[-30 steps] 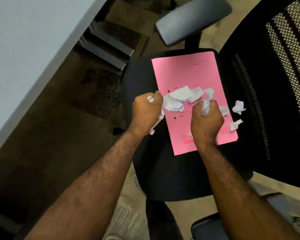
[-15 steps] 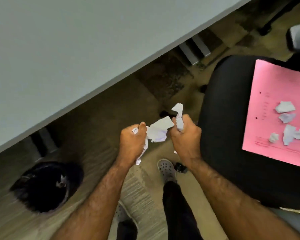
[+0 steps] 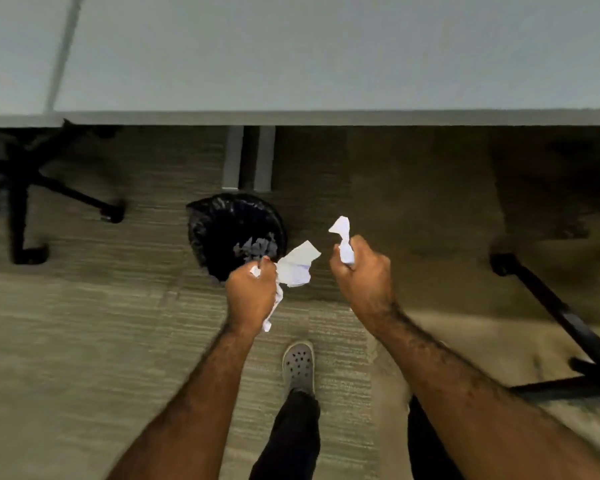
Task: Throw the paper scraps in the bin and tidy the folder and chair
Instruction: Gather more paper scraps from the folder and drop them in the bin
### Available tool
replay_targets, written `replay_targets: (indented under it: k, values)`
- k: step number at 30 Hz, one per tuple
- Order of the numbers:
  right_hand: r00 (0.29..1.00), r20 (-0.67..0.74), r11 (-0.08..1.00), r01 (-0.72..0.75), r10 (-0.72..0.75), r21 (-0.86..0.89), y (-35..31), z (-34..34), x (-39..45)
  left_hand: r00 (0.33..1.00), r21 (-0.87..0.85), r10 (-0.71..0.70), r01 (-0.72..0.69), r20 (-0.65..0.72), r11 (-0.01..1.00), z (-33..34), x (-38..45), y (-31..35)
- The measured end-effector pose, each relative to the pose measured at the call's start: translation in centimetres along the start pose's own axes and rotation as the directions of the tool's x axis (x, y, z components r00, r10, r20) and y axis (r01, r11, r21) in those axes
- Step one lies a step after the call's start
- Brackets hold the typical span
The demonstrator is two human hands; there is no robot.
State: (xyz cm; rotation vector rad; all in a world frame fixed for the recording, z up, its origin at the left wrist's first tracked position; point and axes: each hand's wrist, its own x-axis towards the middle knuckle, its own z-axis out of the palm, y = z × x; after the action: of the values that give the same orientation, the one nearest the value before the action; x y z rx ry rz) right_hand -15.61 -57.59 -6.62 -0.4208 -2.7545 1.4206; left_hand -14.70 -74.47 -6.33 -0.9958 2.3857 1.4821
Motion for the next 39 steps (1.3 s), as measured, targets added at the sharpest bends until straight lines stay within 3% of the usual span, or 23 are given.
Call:
replay_targets:
  k: [6,10,14,19,22,24,28,33,39]
  values:
    - [0.975,0.220,0.999,0.024,-0.016,-0.034,-1.2,12.6,1.6,0.970,0.046,-0.081,0.094,-0.229,0.995,-4.1,7.6,-6.1]
    - [0.935,0.352,0.999,0.051,-0.042,-0.016,-0.6,19.8,3.0,0.917,0.361,0.135,0.010,-0.375,0.932,-3.6,12.6,-9.1]
    - [0.883,0.467,0.989,0.104,-0.045,-0.103,1.2,26.5,5.1,0.923,0.464,0.130,0.058,-0.363,0.884,-1.9,17.3,-11.2]
    - [0.925,0.366,0.965,0.181,-0.101,-0.191,4.3,32.7,8.8,0.920,0.488,0.206,-0.018,-0.334,0.873,0.2,22.5,-13.8]
    - [0.895,0.444,0.954,0.167,-0.042,-0.247,6.5,35.5,9.9,0.986,0.698,0.164,-0.112,-0.008,0.707,1.6,25.3,-16.3]
    - [0.857,0.513,0.899,0.256,-0.042,-0.355,8.1,35.9,9.6,0.984,0.749,0.126,-0.176,0.123,0.639,1.8,25.9,-18.4]
    - [0.771,0.610,0.767,0.500,-0.183,-0.402,9.0,34.4,8.3,0.953,0.793,0.301,-0.213,0.039,0.572,0.8,24.3,-20.6]
    - [0.728,0.667,0.744,0.532,-0.157,-0.405,6.6,30.5,7.0,0.960,0.809,0.271,-0.211,0.066,0.549,-0.4,21.2,-18.7]
    - [0.726,0.667,0.749,0.533,-0.166,-0.393,1.9,23.7,4.2,0.954,0.771,0.281,-0.253,0.100,0.584,-2.3,15.2,-13.6]
